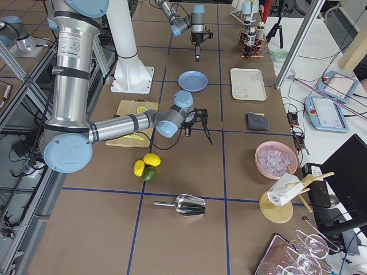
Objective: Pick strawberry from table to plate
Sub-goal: 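Carry the strawberry with the right gripper over the plate while the left gripper withdraws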
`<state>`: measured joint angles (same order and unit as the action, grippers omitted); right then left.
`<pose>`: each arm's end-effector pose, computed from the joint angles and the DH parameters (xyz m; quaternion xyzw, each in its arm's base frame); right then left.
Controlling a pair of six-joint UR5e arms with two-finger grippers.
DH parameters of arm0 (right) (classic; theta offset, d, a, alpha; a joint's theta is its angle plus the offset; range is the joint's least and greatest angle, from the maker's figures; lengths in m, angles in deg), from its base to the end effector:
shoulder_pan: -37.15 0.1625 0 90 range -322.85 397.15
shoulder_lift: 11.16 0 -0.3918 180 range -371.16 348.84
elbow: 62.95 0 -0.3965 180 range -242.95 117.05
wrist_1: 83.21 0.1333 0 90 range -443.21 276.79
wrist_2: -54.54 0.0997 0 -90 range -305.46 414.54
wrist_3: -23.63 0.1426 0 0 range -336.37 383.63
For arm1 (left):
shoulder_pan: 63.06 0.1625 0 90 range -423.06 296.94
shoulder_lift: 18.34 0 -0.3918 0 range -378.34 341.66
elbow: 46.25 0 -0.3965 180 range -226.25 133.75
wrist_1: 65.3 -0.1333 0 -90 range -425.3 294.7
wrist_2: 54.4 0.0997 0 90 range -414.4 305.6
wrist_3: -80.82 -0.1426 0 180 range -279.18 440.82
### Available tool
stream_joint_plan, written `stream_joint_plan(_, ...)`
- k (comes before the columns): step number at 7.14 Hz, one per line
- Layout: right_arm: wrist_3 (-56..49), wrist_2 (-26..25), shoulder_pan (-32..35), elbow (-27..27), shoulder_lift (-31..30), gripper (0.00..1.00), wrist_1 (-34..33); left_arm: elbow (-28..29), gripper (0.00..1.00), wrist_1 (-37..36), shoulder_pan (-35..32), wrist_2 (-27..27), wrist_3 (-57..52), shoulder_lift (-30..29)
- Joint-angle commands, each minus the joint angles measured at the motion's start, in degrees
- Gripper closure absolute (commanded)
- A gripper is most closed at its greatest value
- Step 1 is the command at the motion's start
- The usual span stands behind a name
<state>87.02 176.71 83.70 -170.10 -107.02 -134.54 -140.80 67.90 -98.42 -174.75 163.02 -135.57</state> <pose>-0.3059 -0.4063 0.4760 0.0401 -0.4755 0.0356 0.8781 0.5036 -0.4325 0.2377 0.0229 0.6226 -0.0277 0.7817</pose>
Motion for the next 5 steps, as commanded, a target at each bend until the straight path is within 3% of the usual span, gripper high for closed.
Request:
stream_joint_plan(1,13.4,-3.3,-6.1,-1.0,10.8,1.0,-5.4,-1.0,0.31,-0.1,-1.7,-0.2,-4.0,2.4)
stream_joint_plan(5,31.8,-20.1,-23.2,1.0,35.9,1.0,-29.0,-2.4,0.31,0.0,-3.7,-0.3,-9.3,7.6)
